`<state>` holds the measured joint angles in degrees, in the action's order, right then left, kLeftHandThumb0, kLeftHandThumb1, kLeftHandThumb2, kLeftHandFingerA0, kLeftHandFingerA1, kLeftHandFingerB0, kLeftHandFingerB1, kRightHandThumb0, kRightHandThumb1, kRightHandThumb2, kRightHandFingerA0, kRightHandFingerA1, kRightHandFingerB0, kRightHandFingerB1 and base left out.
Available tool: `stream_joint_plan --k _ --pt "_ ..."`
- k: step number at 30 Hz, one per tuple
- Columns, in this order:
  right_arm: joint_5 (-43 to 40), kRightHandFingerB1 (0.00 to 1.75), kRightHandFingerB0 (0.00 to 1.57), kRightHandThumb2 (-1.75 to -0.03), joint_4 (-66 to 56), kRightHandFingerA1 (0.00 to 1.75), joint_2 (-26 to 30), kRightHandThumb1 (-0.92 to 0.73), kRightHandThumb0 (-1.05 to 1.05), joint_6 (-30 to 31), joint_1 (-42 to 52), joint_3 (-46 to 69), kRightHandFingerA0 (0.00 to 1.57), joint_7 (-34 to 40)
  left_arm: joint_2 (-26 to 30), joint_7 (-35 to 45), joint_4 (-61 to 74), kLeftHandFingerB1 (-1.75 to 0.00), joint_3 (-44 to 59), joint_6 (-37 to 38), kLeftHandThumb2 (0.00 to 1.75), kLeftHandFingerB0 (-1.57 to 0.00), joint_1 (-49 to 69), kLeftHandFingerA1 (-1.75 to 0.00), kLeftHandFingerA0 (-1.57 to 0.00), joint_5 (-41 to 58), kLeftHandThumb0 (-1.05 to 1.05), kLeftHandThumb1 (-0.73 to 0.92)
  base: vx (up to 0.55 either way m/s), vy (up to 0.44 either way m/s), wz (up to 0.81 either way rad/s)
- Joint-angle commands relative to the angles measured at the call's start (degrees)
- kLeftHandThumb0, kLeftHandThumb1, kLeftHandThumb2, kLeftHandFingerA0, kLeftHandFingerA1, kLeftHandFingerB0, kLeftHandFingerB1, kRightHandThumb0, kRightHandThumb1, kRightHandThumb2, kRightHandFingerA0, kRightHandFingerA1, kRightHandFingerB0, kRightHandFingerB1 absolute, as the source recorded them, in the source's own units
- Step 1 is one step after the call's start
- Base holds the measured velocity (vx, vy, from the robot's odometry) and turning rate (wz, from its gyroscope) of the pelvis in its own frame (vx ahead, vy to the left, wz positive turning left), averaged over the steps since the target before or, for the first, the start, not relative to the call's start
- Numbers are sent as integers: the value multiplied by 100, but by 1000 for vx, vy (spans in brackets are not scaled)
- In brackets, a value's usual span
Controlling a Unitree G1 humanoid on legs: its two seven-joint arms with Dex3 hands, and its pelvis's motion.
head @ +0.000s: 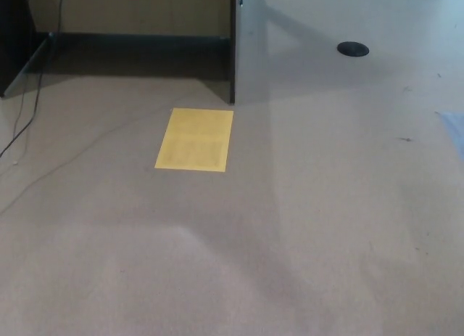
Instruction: A person is holding a plastic bag and the robot extends its left hand to grab the bag by hooking its thumb into the holes at the top and brings its hand down by its side. Then it extends its arm again to hand the plastic bag back to the person.
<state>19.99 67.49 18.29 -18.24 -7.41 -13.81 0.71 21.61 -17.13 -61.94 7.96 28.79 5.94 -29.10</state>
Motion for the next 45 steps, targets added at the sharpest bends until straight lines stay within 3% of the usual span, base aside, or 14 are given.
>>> stream_joint_plan --k 1,14,15,17,18,21,27,28,32,33,38,41,42,45 --pt "-98 42 62 -60 35 47 7 -68 -32 -130 60 152 70 212 11 673 -331 -36 170 276 56 -39 -188 -40 -45 854 -37 57 0 0 0" --pt "-82 41 63 -59 67 47 -31 -68 -31 -285 64 334 71 366 115 881 -471 -36 21 400 56 -39 -416 -42 -45 1158 -36 55 0 0 0" --pt "-102 42 63 -61 63 50 2 -67 -32 -276 28 365 74 357 93 816 -489 -45 -30 361 69 -36 -491 -50 -41 1126 -41 45 0 0 0" --pt "-113 42 63 -61 71 50 10 -67 -31 -260 6 394 74 340 87 777 -506 -45 -79 338 70 -36 -529 -51 -42 1143 -41 45 0 0 0" --pt "-123 43 64 -61 80 52 8 -67 -30 -260 -11 412 74 342 95 757 -507 -37 -114 332 56 -40 -552 -43 -47 1141 -36 54 0 0 0" --pt "-118 43 66 -60 75 53 16 -66 -30 -321 28 430 75 376 93 737 -469 -37 -165 375 56 -39 -491 -44 -46 1179 -36 54 0 0 0" --pt "80 41 61 -59 -55 47 178 -68 -31 -751 1391 203 70 587 43 692 -540 -38 -358 940 56 -38 749 -43 -46 1159 -33 54 0 0 0" --pt "42 42 62 -60 -79 48 189 -67 -31 -759 1429 229 72 571 38 556 -504 -46 -423 954 68 -37 762 -50 -43 1104 -39 44 0 0 0" --pt "-71 43 64 -61 -207 50 207 -67 -30 -798 1474 340 75 519 35 249 -538 -46 -646 831 69 -37 644 -52 -46 991 -41 43 0 0 0" --pt "-66 43 64 -61 -228 50 210 -67 -31 -782 1407 347 75 503 35 254 -499 -37 -669 773 55 -41 590 -44 -49 1025 -33 52 0 0 0" --pt "-17 42 64 -60 -189 48 319 -69 -31 -697 1178 346 73 461 -25 243 -504 -45 -766 804 66 -38 350 -50 -43 1133 -37 44 0 0 0" --pt "-104 43 64 -61 -129 54 629 -67 -29 -1126 2058 435 75 482 -128 -511 -629 -36 -1358 875 56 -39 1049 -41 -46 473 -33 55 0 0 0" --pt "-74 42 62 -60 -212 50 713 -68 -31 -1196 2320 417 72 505 -186 -478 -754 -43 -1403 941 67 -35 1189 -48 -41 553 -38 47 120 2 3" --pt "219 42 62 -61 -320 45 796 -67 -34 -1166 2470 239 69 898 -245 -187 -824 -36 -1367 912 56 -38 1198 -43 -48 854 -33 53 145 -9 2"
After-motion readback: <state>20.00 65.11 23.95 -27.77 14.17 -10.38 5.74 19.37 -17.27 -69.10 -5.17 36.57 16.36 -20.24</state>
